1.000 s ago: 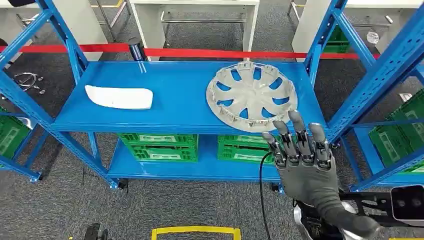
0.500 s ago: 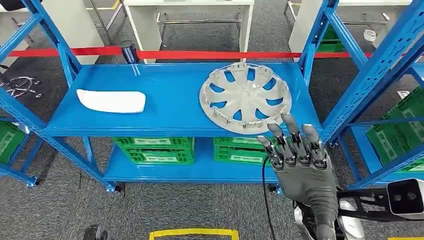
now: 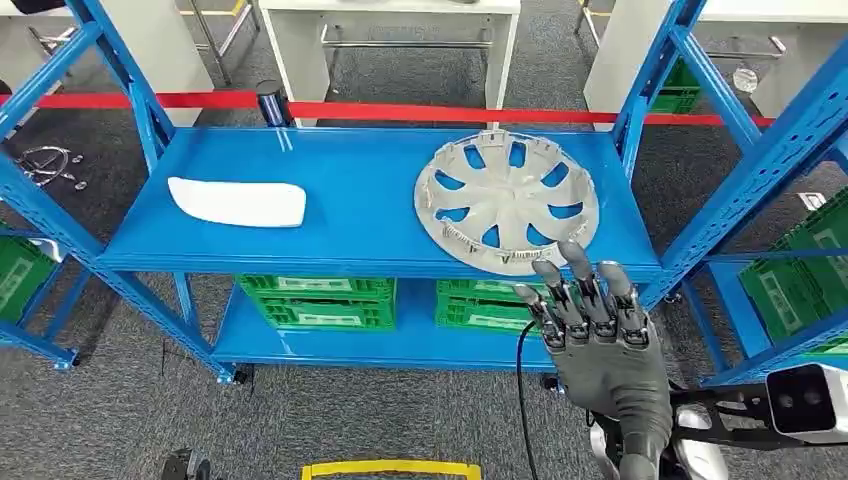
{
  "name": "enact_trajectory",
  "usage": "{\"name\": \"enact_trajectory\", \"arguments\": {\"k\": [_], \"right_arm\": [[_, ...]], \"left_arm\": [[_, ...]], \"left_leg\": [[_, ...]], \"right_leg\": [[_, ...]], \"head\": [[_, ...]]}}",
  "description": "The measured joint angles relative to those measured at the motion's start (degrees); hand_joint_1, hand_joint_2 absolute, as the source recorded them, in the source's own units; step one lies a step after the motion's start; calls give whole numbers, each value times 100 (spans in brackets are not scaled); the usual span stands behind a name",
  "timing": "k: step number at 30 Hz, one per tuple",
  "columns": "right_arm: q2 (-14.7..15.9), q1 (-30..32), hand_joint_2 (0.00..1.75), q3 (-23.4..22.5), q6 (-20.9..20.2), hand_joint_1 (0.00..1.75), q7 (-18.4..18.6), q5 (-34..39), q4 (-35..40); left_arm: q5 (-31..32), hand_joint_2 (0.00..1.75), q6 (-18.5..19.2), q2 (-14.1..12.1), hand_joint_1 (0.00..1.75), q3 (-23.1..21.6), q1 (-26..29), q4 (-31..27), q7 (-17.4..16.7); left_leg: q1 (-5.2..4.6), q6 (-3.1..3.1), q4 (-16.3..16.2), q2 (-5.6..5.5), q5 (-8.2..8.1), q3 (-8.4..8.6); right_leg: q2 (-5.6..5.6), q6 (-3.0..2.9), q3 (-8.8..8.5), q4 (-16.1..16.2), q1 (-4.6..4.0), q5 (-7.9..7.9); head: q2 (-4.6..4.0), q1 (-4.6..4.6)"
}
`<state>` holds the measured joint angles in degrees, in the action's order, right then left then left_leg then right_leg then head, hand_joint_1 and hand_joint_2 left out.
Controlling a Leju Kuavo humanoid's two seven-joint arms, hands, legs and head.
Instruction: Take the parts from the cabinet and place them on the table.
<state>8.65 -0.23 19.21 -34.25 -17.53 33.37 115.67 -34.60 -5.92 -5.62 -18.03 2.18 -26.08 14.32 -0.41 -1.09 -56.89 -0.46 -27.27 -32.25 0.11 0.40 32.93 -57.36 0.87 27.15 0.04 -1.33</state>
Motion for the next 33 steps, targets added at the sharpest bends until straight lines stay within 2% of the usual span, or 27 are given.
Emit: {"name": "enact_trajectory", "arguments": {"k": [2,3,4,5,6,8,9,10,11,13,14,15,18,19,20,21,23,24,25,26,27,28,29,30,31,33], "right_arm": [[-11,-7,175,-4,-33,0,-9,-15,0],[-15,-6,175,-4,-54,0,-9,-32,0],[-28,-10,175,0,-81,0,-9,-48,0],[-37,-14,175,-2,-92,0,-9,-55,0],[-46,-18,175,-4,-96,0,-15,-55,0],[-52,-13,175,-2,-127,0,-33,-66,-7],[-52,-6,175,-4,-138,0,-44,-68,-15],[-52,-3,175,-4,-146,0,-48,-83,-26],[-52,0,175,-4,-162,0,-48,-101,-37],[-59,-2,175,-4,-188,0,-55,-111,-44],[-61,-2,175,-4,-188,0,-65,-116,-46],[-61,-5,175,-4,-194,0,-68,-118,-53],[-61,1,175,-4,-208,0,-101,-133,-61],[-61,-5,175,-4,-218,0,-111,-135,-59],[-59,-4,175,-4,-225,0,-111,-135,-68],[-57,-23,175,-4,-245,0,-114,-133,-70],[-59,-22,175,-4,-264,0,-109,-131,-100],[-57,-17,175,-4,-269,0,-107,-131,-120],[-57,-18,175,-4,-271,0,-107,-124,-140],[-57,-17,175,-4,-271,0,-103,-122,-153],[-59,-23,175,-2,-271,0,-90,-127,-164],[-59,-33,175,-4,-243,0,-53,-176,-173],[-61,-50,175,-4,-179,0,-15,-276,-177],[-63,-61,175,-4,-66,0,11,-483,-188],[-77,-65,175,-7,110,0,42,-775,-188],[-76,-67,175,-13,523,0,72,-1592,-195]], "left_arm": [[50,0,37,4,0,13,0,0,-7],[76,0,48,4,0,28,1,2,-7],[116,0,70,-7,0,44,-2,2,-9],[162,0,112,-2,0,52,-2,2,-11],[181,0,147,-4,0,63,-11,2,-11],[229,0,219,-4,0,103,-10,4,-31],[245,0,260,-4,0,111,-7,13,-33],[260,0,304,-4,0,125,-8,18,-33],[273,0,345,-4,0,142,-10,28,-33],[297,0,385,-9,0,162,-13,42,-26],[347,0,413,-24,0,190,-14,61,-13],[371,0,452,-33,0,227,-21,81,-7],[468,0,483,-37,0,297,-34,101,39],[468,0,483,-39,0,317,-42,105,48],[474,0,487,-31,0,326,-34,111,52],[493,0,494,-28,0,345,-37,116,55],[533,0,507,-15,0,380,-57,138,55],[553,0,509,-11,0,389,-57,146,55],[566,0,509,-9,0,396,-51,153,55],[568,0,511,-4,0,402,-49,164,55],[573,0,518,0,0,415,-49,168,55],[590,0,525,9,0,433,-49,170,55],[612,0,527,13,0,453,-48,170,55],[651,0,529,13,0,483,-50,175,55],[669,0,531,15,0,520,-40,175,52],[712,0,540,22,0,599,-5,175,50]], "left_leg": [[15,54,8,2,-39,52],[30,89,0,6,8,89],[45,117,-42,7,-29,83],[48,156,-184,14,-115,36],[60,191,-532,14,-283,-137],[92,242,-1513,15,-640,-730],[102,254,-1840,16,-683,-969],[107,255,-1897,16,-584,-1086],[106,240,-1630,16,-304,-1041],[96,174,-643,16,347,-665],[69,112,-167,12,559,-492],[28,70,-119,32,395,-411],[-27,3,-76,27,397,-365],[-8,-19,6,30,414,-310],[27,-41,98,28,432,-232],[41,-69,135,33,425,-197],[37,-113,135,30,389,-177],[31,-118,133,28,370,-170],[30,-114,129,20,354,-155],[30,-110,127,9,332,-123],[32,-96,123,-1,306,-87],[35,-75,105,-12,274,-46],[37,-46,76,-22,235,-29],[-13,-1,17,-28,186,-38],[-11,18,10,-29,169,-45],[3,40,18,-27,166,-38]], "right_leg": [[4,-93,-26,-17,-38,33],[11,-133,-64,-18,-43,-10],[12,-144,-114,7,28,-18],[13,-151,-147,5,30,-10],[10,-183,-169,5,32,14],[13,-207,-183,3,27,61],[20,-220,-196,3,23,77],[34,-207,-226,3,22,111],[47,-203,-285,4,20,153],[62,-184,-413,9,11,235],[67,-181,-401,29,19,287],[70,-137,-421,33,-16,327],[71,-55,-440,91,20,334],[70,-25,-503,132,-7,349],[51,-33,-474,17,-3,425],[47,-60,-315,-276,-10,548],[47,-100,267,-1251,-4,884],[47,-84,545,-1669,-3,980],[46,-45,697,-1817,-1,947],[42,24,688,-1658,4,783],[38,95,551,-1266,10,541],[34,152,324,-697,15,250],[18,173,102,-158,15,14],[4,80,52,-24,-9,-68],[10,-2,24,-15,-4,-89],[15,-76,28,-16,-37,-85]], "head": [[0,-7],[0,0],[0,0],[0,-9],[0,-18],[0,-15],[0,-17],[0,-17],[0,-15],[0,-15],[0,-9],[0,-2],[0,-9],[0,-9],[0,2],[0,9],[0,9],[0,9],[0,9],[0,9],[0,9],[0,11],[0,11],[0,9],[0,7],[0,4]]}}
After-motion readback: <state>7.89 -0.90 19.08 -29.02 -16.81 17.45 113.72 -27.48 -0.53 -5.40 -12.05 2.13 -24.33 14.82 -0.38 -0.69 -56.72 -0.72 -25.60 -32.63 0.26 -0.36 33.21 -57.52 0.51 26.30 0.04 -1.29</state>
